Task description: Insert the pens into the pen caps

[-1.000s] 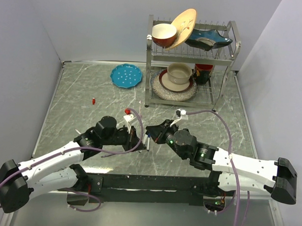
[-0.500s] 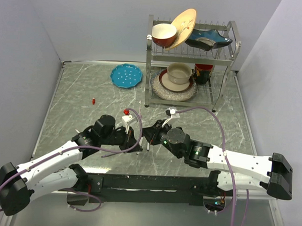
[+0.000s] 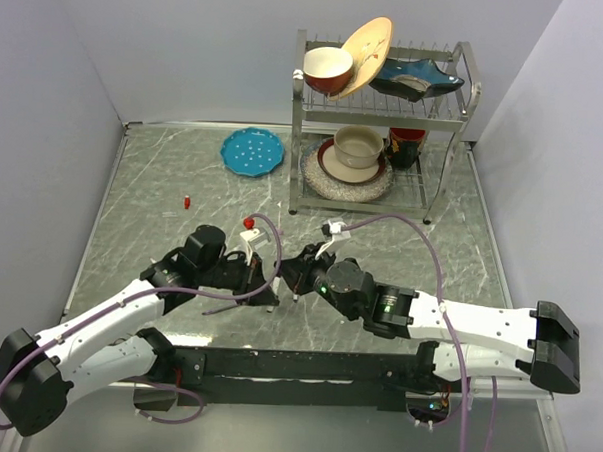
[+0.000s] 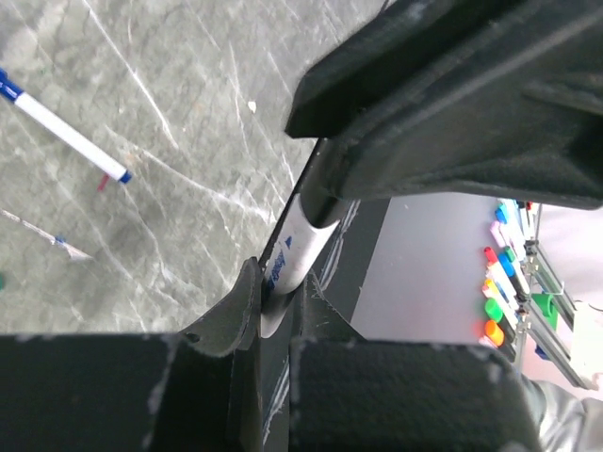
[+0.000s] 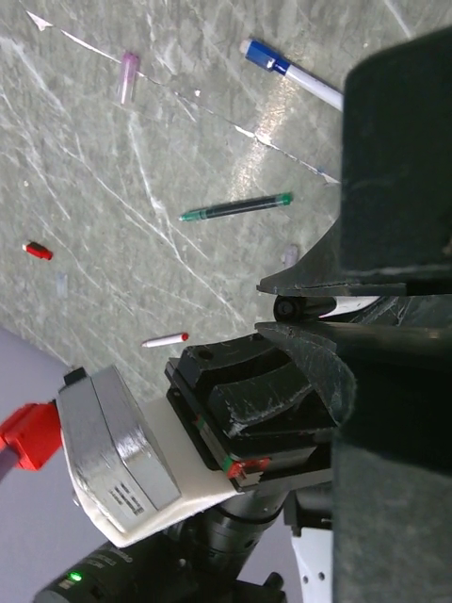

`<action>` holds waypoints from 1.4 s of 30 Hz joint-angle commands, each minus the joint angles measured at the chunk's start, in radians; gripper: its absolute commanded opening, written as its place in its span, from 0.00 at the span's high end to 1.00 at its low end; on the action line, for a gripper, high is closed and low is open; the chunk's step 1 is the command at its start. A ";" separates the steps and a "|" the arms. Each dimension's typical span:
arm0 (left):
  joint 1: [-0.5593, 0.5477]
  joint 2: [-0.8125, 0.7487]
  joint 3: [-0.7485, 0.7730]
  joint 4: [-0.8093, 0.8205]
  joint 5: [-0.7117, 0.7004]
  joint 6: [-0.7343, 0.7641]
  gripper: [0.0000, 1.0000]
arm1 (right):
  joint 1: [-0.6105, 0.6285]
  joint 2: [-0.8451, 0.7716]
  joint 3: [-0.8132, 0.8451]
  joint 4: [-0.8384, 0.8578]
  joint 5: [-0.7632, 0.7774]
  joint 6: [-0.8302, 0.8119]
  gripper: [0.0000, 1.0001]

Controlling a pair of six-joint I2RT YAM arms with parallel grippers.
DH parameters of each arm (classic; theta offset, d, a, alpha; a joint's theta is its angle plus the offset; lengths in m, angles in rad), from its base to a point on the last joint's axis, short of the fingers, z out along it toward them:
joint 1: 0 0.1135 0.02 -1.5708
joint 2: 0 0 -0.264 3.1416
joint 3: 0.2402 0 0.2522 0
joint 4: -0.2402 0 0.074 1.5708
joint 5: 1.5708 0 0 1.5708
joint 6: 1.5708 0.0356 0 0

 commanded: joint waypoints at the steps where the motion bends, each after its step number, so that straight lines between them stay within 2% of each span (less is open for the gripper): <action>1: 0.142 -0.018 0.137 0.441 -0.258 -0.063 0.99 | 0.188 0.024 -0.070 -0.356 -0.462 -0.007 1.00; 9: 0.144 -0.030 0.123 0.483 -0.187 -0.067 0.99 | 0.189 0.008 -0.097 -0.325 -0.579 -0.075 1.00; 14: 0.144 -0.048 0.120 0.466 -0.206 -0.032 0.99 | 0.189 0.031 -0.146 -0.206 -0.689 -0.010 1.00; 17: 0.144 -0.052 0.112 0.471 -0.215 -0.020 0.99 | 0.189 0.027 -0.169 -0.178 -0.700 0.028 1.00; 26: 0.144 -0.081 0.128 0.451 -0.192 0.039 0.99 | 0.183 0.053 -0.125 -0.261 -0.720 0.056 1.00; 29: 0.144 -0.104 0.122 0.446 -0.177 0.049 0.99 | 0.177 0.028 -0.139 -0.232 -0.768 0.054 1.00; 31: 0.144 -0.098 0.126 0.431 -0.142 0.065 0.99 | 0.176 0.016 -0.117 -0.348 -0.739 0.005 1.00; 35: 0.141 -0.095 0.145 0.402 -0.105 0.094 0.99 | 0.162 -0.034 -0.102 -0.457 -0.748 -0.039 1.00; 42: 0.139 -0.121 0.137 0.409 -0.109 0.111 0.99 | 0.157 -0.045 -0.110 -0.401 -0.817 -0.006 1.00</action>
